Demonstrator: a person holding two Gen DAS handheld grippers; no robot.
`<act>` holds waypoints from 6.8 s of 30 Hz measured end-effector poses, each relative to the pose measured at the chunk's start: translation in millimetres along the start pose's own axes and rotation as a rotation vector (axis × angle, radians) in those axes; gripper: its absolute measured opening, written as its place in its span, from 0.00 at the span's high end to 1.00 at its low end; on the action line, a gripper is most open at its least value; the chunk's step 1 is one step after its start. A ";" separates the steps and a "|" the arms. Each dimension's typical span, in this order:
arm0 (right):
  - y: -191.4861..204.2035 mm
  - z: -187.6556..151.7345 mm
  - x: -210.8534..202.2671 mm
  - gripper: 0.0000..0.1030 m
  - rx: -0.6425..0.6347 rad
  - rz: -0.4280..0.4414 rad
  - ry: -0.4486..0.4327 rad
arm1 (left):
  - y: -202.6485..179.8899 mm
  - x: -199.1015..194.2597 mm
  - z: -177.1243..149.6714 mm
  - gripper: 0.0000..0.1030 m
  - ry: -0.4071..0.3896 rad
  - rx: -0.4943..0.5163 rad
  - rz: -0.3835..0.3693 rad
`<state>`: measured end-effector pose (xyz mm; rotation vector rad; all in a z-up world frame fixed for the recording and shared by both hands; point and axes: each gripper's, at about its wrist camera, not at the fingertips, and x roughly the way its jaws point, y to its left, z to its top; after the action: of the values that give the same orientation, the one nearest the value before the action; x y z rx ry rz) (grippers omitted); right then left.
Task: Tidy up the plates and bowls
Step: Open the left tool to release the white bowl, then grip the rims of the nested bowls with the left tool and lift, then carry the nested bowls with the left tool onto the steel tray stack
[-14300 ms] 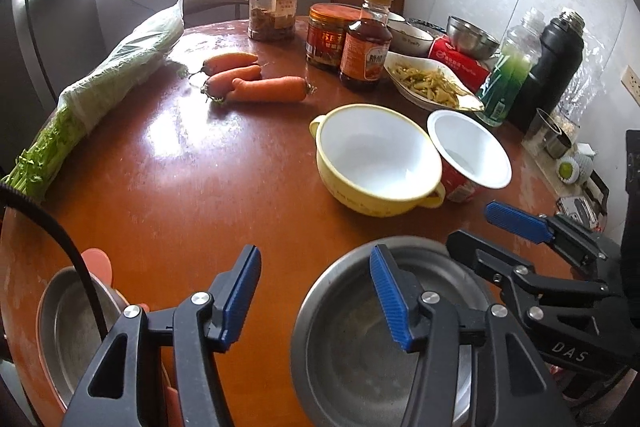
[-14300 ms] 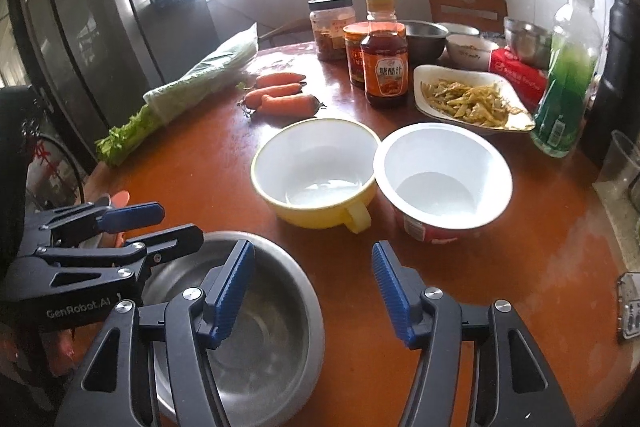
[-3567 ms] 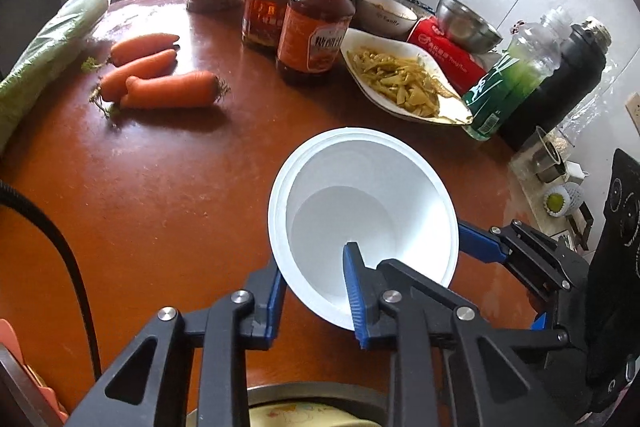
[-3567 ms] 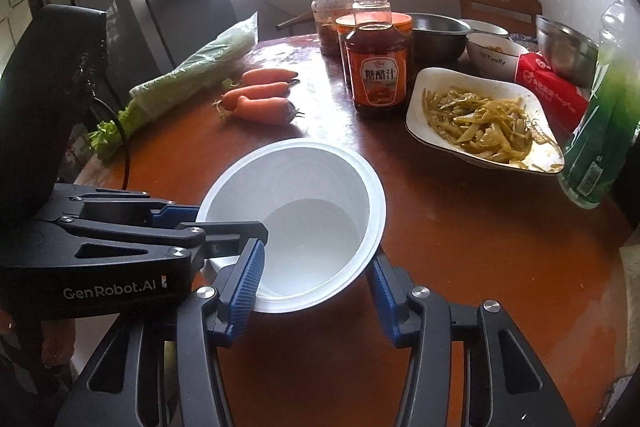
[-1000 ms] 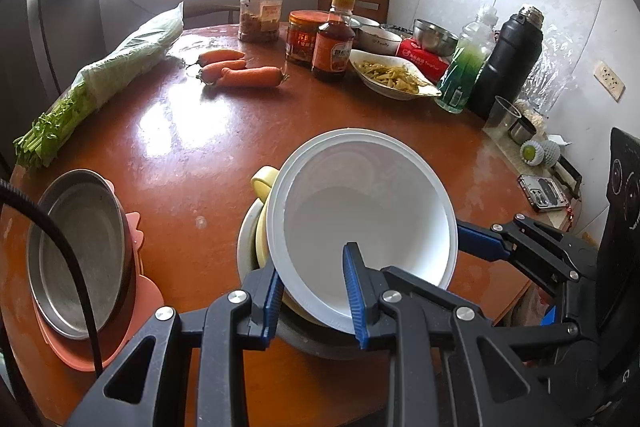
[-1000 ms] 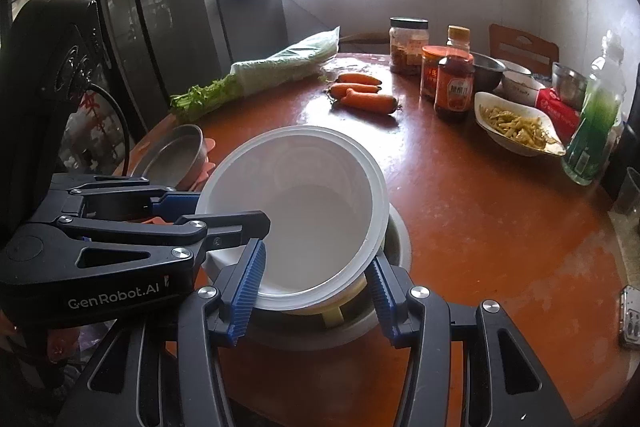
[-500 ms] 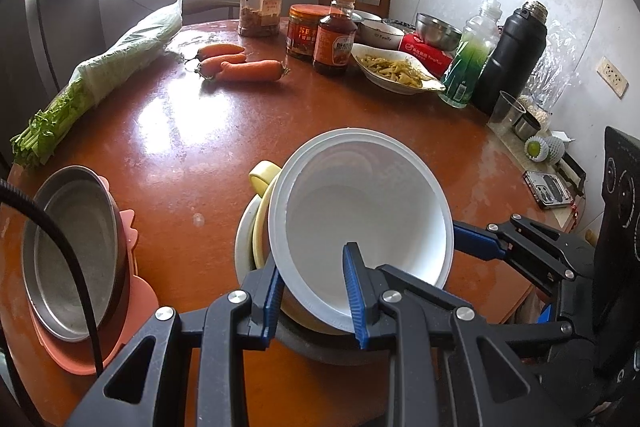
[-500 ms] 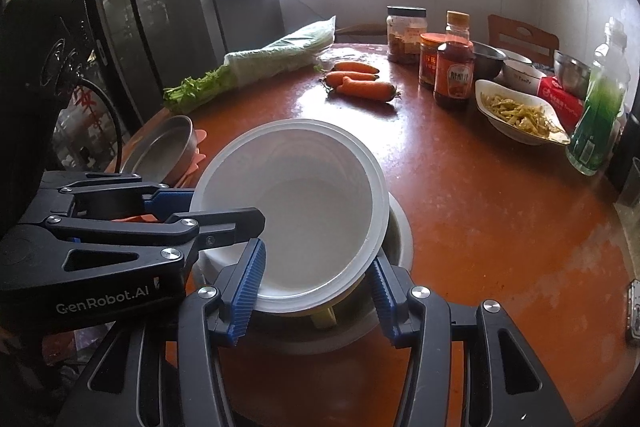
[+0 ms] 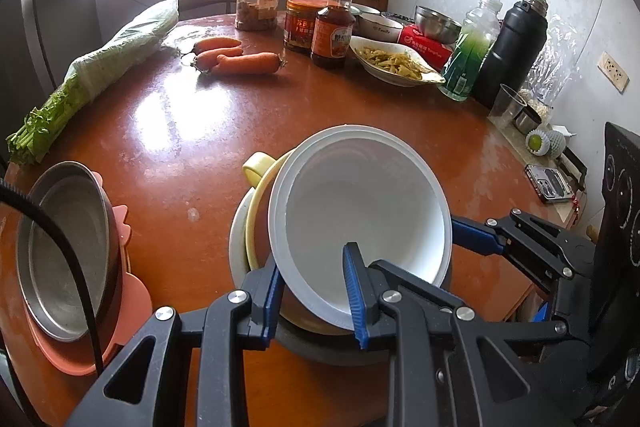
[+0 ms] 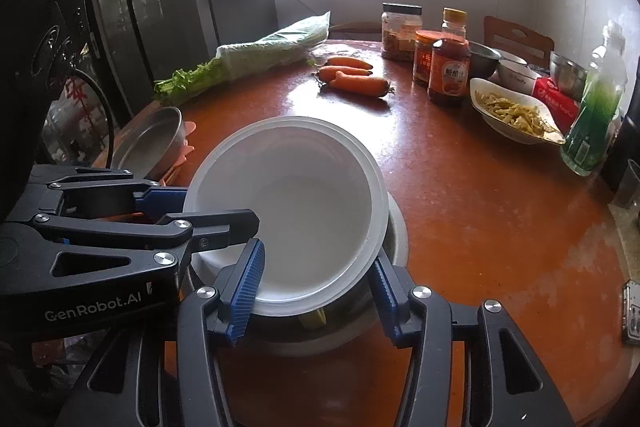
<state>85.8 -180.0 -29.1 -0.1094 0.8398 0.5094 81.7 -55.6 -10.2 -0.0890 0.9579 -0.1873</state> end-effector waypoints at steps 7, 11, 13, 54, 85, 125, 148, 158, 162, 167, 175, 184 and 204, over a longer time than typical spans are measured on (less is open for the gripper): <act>-0.3 0.8 0.3 0.47 0.006 -0.004 -0.001 | 0.7 0.1 0.0 0.72 0.000 -0.007 -0.012; -0.8 1.2 0.0 0.47 0.005 -0.013 0.001 | 2.6 -0.7 0.0 0.72 0.000 -0.014 -0.022; -1.3 1.6 -1.0 0.47 0.006 -0.021 -0.001 | 3.8 -0.9 0.0 0.71 0.000 -0.015 -0.024; -10.8 11.4 -30.0 0.26 0.032 -0.101 -0.052 | 31.9 -39.6 0.7 0.40 -0.085 -0.082 0.012; -27.1 -5.6 19.0 0.29 0.104 0.005 0.068 | 32.2 37.1 -1.6 0.34 0.106 -0.145 -0.051; 32.7 47.9 8.7 0.42 0.001 0.072 -0.026 | 71.5 -37.3 16.2 0.48 -0.044 -0.143 0.013; 90.5 89.8 24.2 0.42 -0.088 0.083 -0.037 | 129.4 -73.2 20.2 0.48 -0.094 -0.181 0.029; 108.0 102.5 35.2 0.42 -0.113 0.095 -0.031 | 151.6 -78.8 19.2 0.47 -0.103 -0.204 0.041; 115.1 106.6 41.2 0.42 -0.124 0.106 -0.025 | 162.1 -82.3 17.0 0.47 -0.105 -0.219 0.050; 127.6 110.5 49.1 0.42 -0.142 0.125 -0.017 | 173.8 -88.1 12.5 0.47 -0.107 -0.239 0.065; 149.2 114.9 56.6 0.42 -0.178 0.153 -0.010 | 191.4 -97.6 0.8 0.47 -0.118 -0.269 0.090; 168.2 101.2 76.6 0.42 -0.206 0.160 0.035 | 209.8 -81.5 -21.2 0.47 -0.072 -0.304 0.100; 177.0 78.2 95.3 0.42 -0.200 0.162 0.099 | 218.2 -61.2 -41.0 0.47 -0.017 -0.324 0.094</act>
<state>108.5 34.4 -28.3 -0.2530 0.8973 0.7449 39.9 170.6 -18.9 -0.3422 0.9666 0.0573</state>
